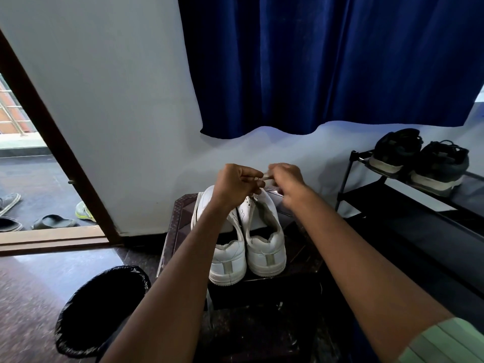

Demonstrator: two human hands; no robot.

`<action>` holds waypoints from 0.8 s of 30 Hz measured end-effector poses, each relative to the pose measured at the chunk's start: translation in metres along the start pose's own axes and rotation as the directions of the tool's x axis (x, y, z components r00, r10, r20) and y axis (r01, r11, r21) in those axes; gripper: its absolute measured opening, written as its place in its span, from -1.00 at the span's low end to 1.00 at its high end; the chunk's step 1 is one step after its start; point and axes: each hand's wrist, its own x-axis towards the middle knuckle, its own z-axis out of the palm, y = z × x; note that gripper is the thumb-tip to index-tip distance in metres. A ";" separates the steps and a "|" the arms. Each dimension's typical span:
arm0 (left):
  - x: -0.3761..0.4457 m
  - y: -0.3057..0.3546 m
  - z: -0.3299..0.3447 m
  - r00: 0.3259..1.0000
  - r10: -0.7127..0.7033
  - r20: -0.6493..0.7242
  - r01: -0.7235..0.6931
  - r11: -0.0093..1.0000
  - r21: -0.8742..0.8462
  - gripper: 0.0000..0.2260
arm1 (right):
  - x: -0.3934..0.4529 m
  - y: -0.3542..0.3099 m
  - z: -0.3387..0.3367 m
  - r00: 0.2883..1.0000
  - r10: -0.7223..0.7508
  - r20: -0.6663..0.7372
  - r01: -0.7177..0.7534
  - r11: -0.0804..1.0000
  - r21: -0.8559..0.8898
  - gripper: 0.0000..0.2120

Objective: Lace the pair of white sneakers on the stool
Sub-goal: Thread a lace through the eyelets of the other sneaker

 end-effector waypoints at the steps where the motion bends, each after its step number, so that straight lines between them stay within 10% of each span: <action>1: 0.002 -0.003 -0.001 1.000 0.011 -0.015 -0.010 0.999 0.040 -0.82 | -0.001 0.004 -0.002 0.998 -0.057 -0.034 0.045 0.954 -0.296 -0.70; 3: 0.003 -0.006 -0.003 0.997 0.081 -0.012 -0.078 0.984 0.162 -0.74 | -0.003 0.009 -0.005 0.960 -0.279 -0.011 0.217 0.770 -0.600 -0.51; 6: 0.002 -0.006 -0.004 0.972 0.232 0.041 -0.232 0.912 0.339 -0.56 | -0.009 0.001 -0.003 0.862 -0.443 0.246 0.505 0.790 -0.348 -0.53; 14: -0.004 0.001 -0.014 0.926 0.327 -0.191 -0.233 0.889 0.394 -0.75 | -0.013 0.005 -0.003 0.879 -0.373 0.296 0.425 0.895 -0.137 -0.94; 24: -0.008 0.015 -0.016 0.932 0.220 -0.288 -0.215 0.975 0.051 -0.80 | -0.024 -0.005 0.000 0.952 -0.266 0.152 0.239 0.955 0.176 -0.93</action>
